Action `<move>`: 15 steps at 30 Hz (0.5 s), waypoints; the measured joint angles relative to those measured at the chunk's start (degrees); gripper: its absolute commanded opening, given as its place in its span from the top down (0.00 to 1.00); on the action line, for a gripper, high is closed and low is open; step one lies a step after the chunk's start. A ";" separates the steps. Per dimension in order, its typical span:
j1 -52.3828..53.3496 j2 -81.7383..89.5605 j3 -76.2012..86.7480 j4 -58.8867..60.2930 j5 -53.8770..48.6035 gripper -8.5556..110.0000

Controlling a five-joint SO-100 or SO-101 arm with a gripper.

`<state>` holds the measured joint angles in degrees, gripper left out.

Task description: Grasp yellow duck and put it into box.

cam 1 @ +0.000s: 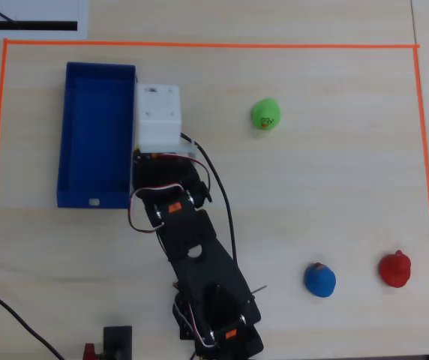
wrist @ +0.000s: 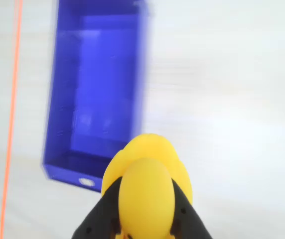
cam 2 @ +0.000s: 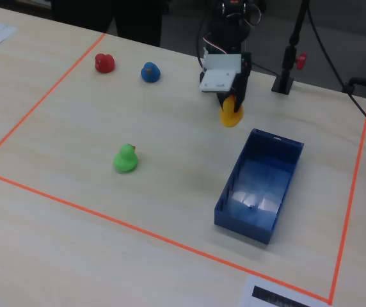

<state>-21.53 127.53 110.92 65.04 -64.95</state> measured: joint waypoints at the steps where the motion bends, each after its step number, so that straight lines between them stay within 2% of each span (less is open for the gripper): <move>1: -1.49 -2.90 -2.46 0.09 0.09 0.93; 12: -13.01 -37.00 -33.22 6.42 6.94 0.93; 15: -15.29 -45.00 -41.40 8.61 8.70 0.85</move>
<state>-36.83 82.53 69.52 73.65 -56.25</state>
